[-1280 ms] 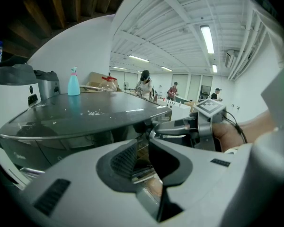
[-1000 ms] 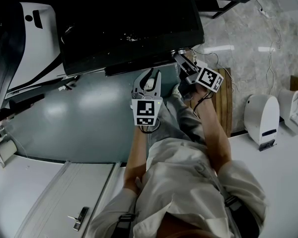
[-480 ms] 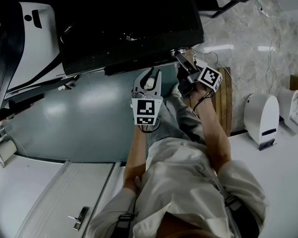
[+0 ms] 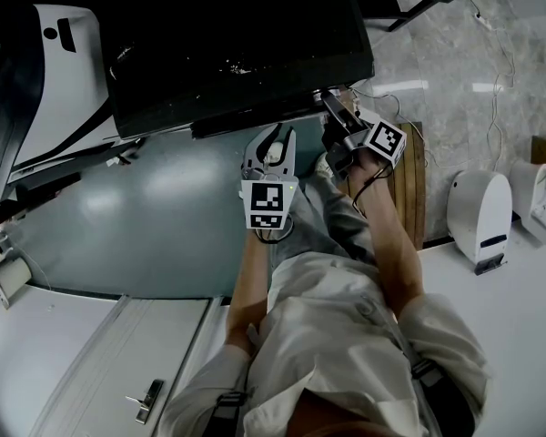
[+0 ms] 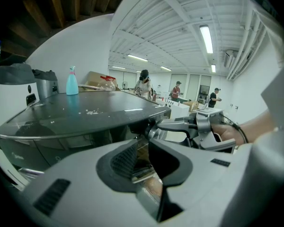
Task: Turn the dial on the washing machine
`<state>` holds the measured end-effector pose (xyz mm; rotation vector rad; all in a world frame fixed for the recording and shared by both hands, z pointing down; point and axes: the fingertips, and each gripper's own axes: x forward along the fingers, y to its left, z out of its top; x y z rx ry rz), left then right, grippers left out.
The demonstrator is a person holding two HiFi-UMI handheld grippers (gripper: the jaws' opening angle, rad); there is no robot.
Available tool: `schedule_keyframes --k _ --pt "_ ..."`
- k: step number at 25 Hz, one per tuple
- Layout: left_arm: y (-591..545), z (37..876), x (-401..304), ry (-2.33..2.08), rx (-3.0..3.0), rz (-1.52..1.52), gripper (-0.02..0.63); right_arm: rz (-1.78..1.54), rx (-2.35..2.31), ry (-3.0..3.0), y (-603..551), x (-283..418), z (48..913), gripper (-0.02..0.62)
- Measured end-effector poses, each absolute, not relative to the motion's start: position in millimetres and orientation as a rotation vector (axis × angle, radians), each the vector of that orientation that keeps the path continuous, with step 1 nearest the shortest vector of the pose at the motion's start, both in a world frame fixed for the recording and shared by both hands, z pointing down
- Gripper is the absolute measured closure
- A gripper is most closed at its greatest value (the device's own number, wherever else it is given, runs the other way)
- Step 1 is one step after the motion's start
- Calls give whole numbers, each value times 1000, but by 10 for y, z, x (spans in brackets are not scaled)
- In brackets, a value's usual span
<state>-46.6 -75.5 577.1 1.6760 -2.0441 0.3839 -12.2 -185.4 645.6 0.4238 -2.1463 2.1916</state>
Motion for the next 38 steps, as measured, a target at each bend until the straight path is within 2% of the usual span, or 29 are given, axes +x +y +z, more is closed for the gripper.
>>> schedule_keyframes --k 5,11,27,38 --pt "-740 5778 -475 -2043 1675 387 526 2145 437 -2178 -1861 -123 6450 321" --pt "-751 5784 -468 -2038 1680 386 526 1943 403 -2281 -1845 -142 6387 267" --pt "-693 5786 -482 -2044 1675 382 526 906 442 -2480 -1699 -151 6382 229" --pt "-656 5787 -498 -2047 1666 384 526 459 539 -2465 -1742 -184 6340 229"
